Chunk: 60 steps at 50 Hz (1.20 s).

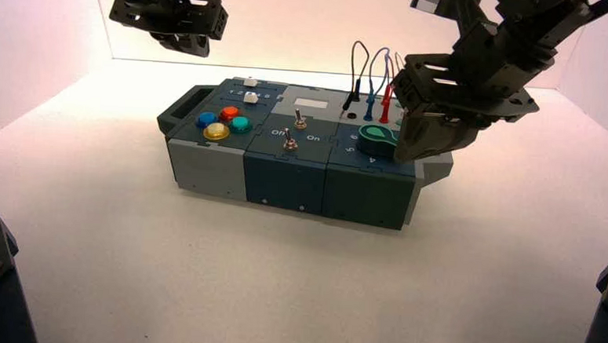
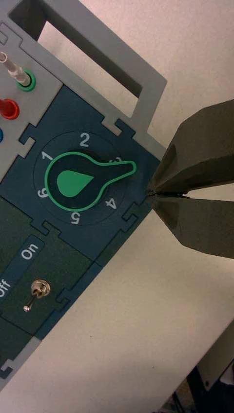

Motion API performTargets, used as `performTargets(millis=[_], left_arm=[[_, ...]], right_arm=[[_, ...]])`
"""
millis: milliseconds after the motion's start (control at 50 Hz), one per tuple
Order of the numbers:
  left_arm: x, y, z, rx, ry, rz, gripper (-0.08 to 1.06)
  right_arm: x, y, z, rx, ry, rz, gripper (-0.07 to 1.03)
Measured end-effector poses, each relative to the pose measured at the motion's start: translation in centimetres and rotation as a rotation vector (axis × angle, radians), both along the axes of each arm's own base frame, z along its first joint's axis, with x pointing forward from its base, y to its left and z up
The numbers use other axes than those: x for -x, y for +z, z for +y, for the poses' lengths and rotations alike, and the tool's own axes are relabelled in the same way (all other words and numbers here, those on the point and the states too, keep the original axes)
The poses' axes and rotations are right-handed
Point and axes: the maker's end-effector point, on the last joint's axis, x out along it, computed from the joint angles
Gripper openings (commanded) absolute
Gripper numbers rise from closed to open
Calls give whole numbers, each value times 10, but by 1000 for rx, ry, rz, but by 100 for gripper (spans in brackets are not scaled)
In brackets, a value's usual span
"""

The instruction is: Turn the knob to position 2.

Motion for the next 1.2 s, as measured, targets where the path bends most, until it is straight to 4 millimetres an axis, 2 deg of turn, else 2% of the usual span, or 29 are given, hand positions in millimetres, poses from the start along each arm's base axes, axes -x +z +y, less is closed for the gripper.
performTargets(millis=[920,1060,1200], left_arm=[[1,-1,0,-1,-1,9,-3],[1,-1,1,-3,-1,10,-3],[1,-2,1,-2,0,12,-3]], right_arm=[[-19,-4,8,31,34,-37,-2],[-25,-4,5,36,22,-39,-2],[-32,-4,-6,48,-11,-38,-2]])
